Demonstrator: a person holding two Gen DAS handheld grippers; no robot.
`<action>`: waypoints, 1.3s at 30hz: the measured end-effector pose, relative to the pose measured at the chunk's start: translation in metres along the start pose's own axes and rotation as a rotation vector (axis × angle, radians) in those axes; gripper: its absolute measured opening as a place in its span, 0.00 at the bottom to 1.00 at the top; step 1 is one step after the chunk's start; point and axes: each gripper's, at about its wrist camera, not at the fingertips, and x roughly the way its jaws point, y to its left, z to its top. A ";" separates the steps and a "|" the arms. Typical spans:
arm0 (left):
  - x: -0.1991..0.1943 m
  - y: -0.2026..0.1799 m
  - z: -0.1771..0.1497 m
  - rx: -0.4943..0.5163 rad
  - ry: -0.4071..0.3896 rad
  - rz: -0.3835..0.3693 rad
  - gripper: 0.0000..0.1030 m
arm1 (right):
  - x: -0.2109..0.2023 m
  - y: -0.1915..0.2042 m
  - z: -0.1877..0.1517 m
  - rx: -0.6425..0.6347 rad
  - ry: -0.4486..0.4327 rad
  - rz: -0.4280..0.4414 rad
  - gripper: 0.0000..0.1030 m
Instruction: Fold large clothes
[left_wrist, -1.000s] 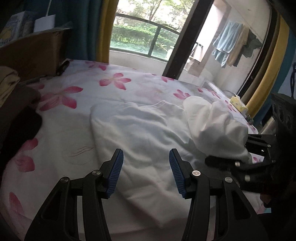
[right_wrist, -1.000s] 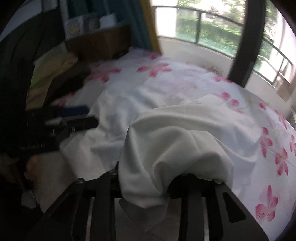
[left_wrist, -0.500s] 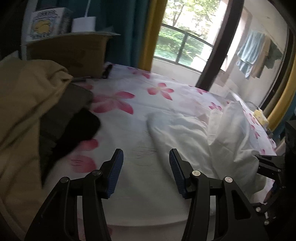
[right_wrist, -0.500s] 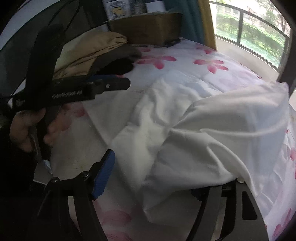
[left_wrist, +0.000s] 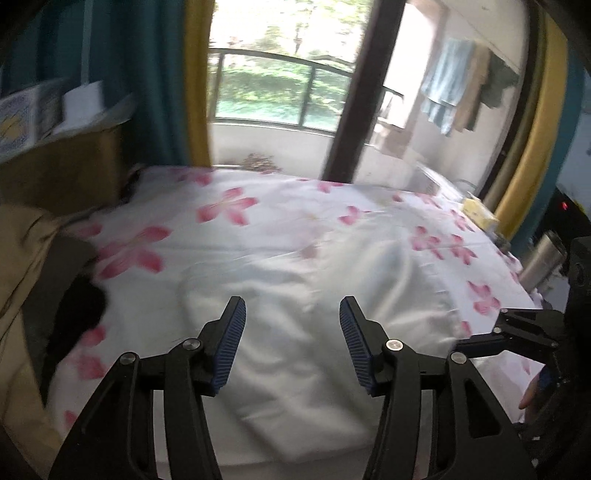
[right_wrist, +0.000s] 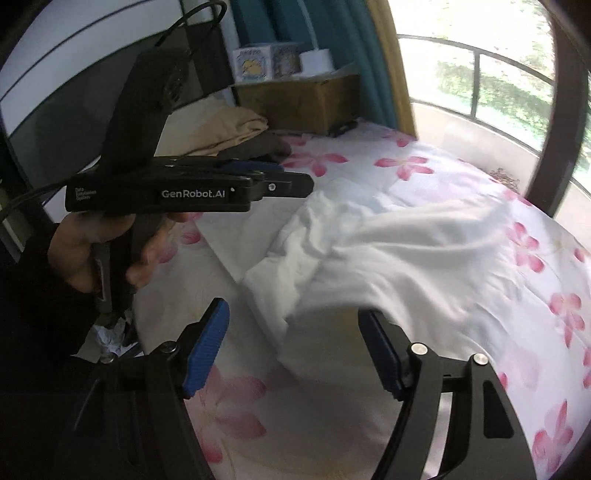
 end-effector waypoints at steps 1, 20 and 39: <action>0.002 -0.009 0.002 0.016 0.005 -0.010 0.55 | -0.005 -0.005 -0.004 0.014 -0.010 -0.008 0.71; 0.086 -0.114 -0.008 0.249 0.210 -0.046 0.55 | -0.078 -0.117 -0.089 0.370 -0.107 -0.208 0.71; 0.054 0.041 -0.020 -0.034 0.138 0.179 0.07 | -0.051 -0.109 -0.066 0.332 -0.096 -0.204 0.71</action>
